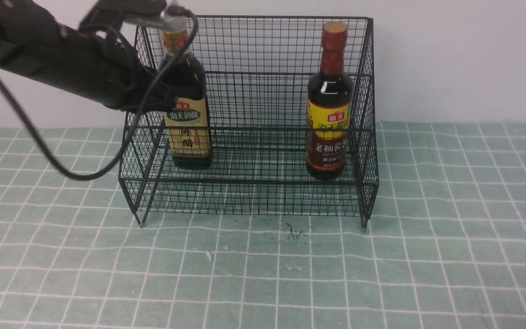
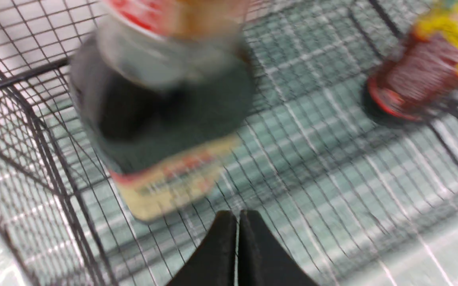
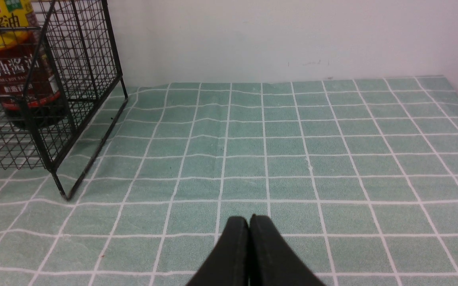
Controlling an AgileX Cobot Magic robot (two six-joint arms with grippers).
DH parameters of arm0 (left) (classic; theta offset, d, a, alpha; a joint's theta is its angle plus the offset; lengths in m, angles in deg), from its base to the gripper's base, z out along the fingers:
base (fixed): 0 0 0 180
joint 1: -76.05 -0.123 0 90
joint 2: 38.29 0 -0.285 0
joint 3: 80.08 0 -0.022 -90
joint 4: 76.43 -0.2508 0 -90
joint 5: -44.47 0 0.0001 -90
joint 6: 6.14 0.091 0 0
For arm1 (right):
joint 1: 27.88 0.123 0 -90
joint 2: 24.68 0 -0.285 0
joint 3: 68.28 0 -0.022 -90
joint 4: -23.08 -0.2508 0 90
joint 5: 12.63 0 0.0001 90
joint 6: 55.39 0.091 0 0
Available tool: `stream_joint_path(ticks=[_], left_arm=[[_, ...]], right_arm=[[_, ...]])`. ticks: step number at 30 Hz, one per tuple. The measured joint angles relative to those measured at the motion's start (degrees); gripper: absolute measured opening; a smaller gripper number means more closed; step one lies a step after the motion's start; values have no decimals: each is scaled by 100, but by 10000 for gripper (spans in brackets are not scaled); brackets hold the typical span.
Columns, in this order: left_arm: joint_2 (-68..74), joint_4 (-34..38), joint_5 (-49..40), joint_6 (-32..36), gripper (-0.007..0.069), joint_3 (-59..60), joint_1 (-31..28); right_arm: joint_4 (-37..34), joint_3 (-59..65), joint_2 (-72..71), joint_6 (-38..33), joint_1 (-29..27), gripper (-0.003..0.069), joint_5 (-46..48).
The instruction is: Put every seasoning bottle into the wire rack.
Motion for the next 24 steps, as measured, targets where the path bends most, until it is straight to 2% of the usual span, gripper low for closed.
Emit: stream_joint_path(ticks=[4,8,15,24], left_arm=[[-1129,-307,-64,-433,-6,452,0],[-2241,-327,166,-720,-6,1413,0],[-3937,144,145,-745,-6,2769,0],[-5184,322,-545,-721,-6,3028,0]], right_arm=[[0,0,0,0,0,-14,0],[0,0,0,0,0,-14,0],[0,0,0,0,0,-14,0],[0,0,0,0,0,-14,0]])
